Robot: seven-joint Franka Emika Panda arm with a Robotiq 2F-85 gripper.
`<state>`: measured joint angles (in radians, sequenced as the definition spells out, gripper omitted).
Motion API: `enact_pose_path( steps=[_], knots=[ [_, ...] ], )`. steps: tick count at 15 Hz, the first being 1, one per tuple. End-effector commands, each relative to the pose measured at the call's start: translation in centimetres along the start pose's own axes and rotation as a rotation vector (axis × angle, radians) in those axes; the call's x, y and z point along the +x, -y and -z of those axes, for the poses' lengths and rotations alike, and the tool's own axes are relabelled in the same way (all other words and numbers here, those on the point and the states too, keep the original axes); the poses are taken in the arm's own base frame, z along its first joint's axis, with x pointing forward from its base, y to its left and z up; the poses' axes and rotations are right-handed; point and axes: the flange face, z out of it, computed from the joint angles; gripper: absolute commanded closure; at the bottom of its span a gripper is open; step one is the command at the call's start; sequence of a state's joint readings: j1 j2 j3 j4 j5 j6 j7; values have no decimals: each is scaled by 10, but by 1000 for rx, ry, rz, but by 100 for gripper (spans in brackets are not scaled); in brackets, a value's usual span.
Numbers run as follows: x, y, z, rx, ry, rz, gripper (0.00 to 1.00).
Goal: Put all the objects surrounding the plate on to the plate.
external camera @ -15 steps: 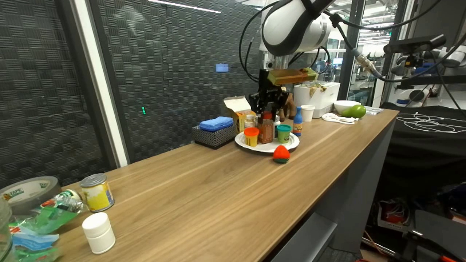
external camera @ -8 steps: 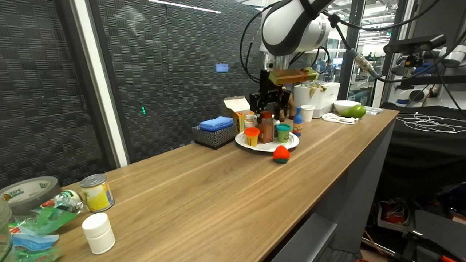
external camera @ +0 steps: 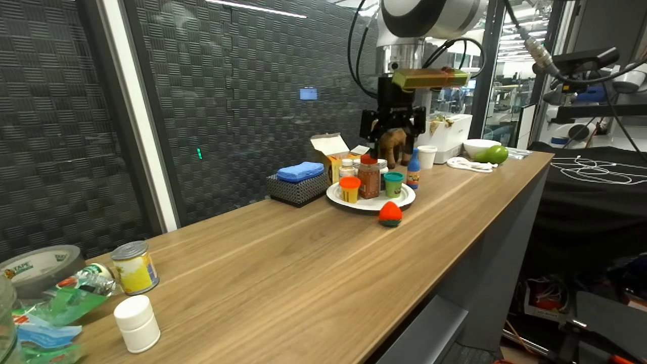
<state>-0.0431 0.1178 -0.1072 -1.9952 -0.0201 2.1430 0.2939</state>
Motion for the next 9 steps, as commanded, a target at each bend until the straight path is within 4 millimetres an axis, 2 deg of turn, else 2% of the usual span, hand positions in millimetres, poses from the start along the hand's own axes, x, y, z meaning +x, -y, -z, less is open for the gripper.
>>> enact_pose_path(
  steps=[1, 4, 9],
  knots=[
    [-43, -5, 5, 72, 48, -107, 0],
    [-50, 6, -17, 145, 85, -258, 0],
    [-45, 41, -64, 160, 18, -427, 0]
  ],
)
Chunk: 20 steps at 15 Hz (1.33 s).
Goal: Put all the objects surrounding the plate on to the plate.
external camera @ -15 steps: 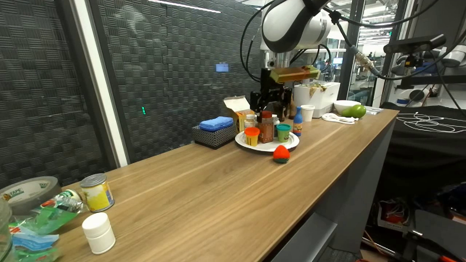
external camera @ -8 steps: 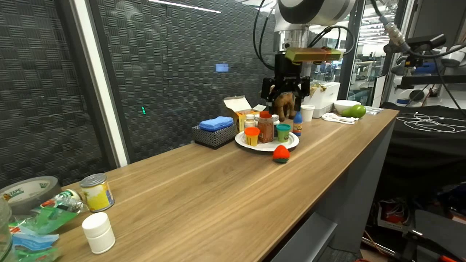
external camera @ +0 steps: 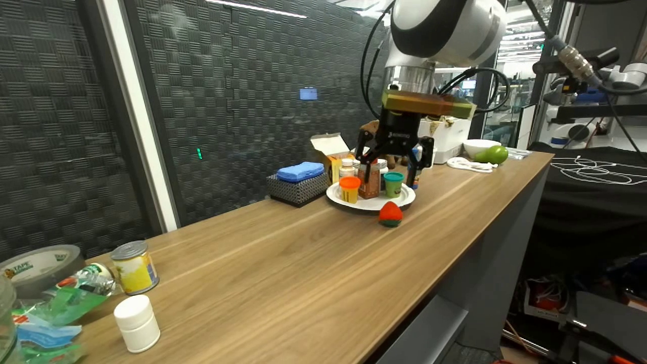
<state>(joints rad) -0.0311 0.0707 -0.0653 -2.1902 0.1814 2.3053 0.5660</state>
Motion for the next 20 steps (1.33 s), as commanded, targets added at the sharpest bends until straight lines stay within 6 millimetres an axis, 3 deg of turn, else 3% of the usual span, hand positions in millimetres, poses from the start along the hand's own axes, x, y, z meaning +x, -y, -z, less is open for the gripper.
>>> enact_pose_path(
  steps=[1, 4, 7, 20],
  knots=[
    [-5, 20, -32, 9, -60, -86, 0],
    [-9, 28, -57, -43, -77, -110, 0],
    [-14, 27, -67, -106, -116, -105, 0],
    [-38, 16, -51, -197, -111, -145, 0]
  ],
)
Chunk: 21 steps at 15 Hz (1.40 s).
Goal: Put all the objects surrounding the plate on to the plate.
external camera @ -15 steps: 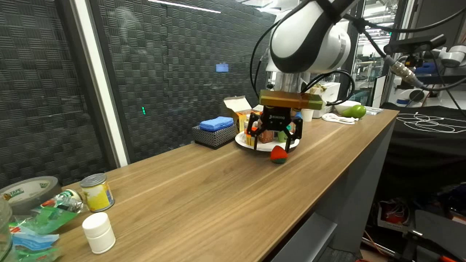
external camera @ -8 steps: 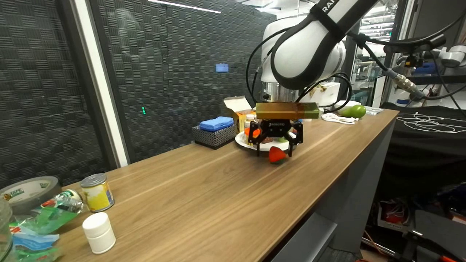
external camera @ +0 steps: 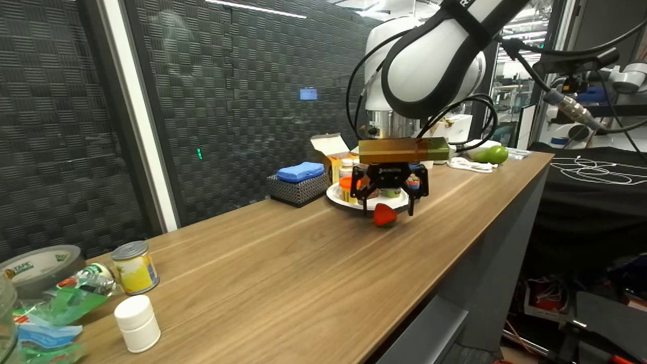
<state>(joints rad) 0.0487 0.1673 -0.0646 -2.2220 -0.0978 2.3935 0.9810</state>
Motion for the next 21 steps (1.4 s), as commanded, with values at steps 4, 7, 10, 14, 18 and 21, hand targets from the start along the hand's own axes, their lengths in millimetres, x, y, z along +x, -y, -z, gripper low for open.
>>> enact_pose_path(
  steps=[4, 7, 10, 14, 18, 21],
  knots=[
    [-20, -8, 14, -17, 31, 15, 25],
    [-24, -3, 15, 5, 47, 17, 44],
    [-28, 1, 15, 13, 54, 15, 67],
    [-25, 2, 14, 22, 6, 13, 77],
    [-26, 2, 36, 76, -50, 35, 77],
    [-19, 4, 59, 143, -109, 44, 77]
  ],
)
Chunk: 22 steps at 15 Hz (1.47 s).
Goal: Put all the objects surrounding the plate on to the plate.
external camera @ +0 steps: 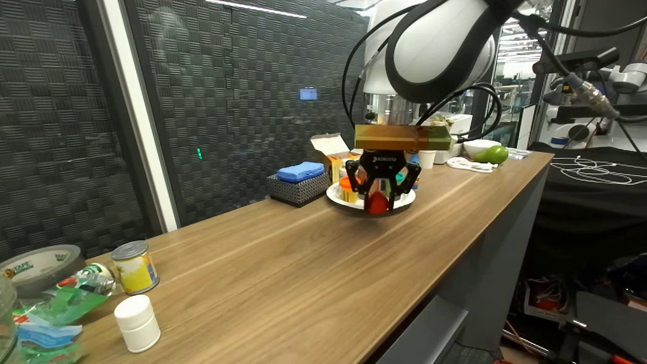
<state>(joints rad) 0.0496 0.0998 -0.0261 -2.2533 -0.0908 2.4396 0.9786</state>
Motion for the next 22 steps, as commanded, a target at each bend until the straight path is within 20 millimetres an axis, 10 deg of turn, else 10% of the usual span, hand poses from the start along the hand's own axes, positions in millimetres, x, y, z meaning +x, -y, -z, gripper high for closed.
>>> enact_pose_path(
  steps=[1, 22],
  knots=[
    [5, 0, 35, 76, -96, 16, 77],
    [36, 13, -12, 20, -163, 121, 77]
  ],
)
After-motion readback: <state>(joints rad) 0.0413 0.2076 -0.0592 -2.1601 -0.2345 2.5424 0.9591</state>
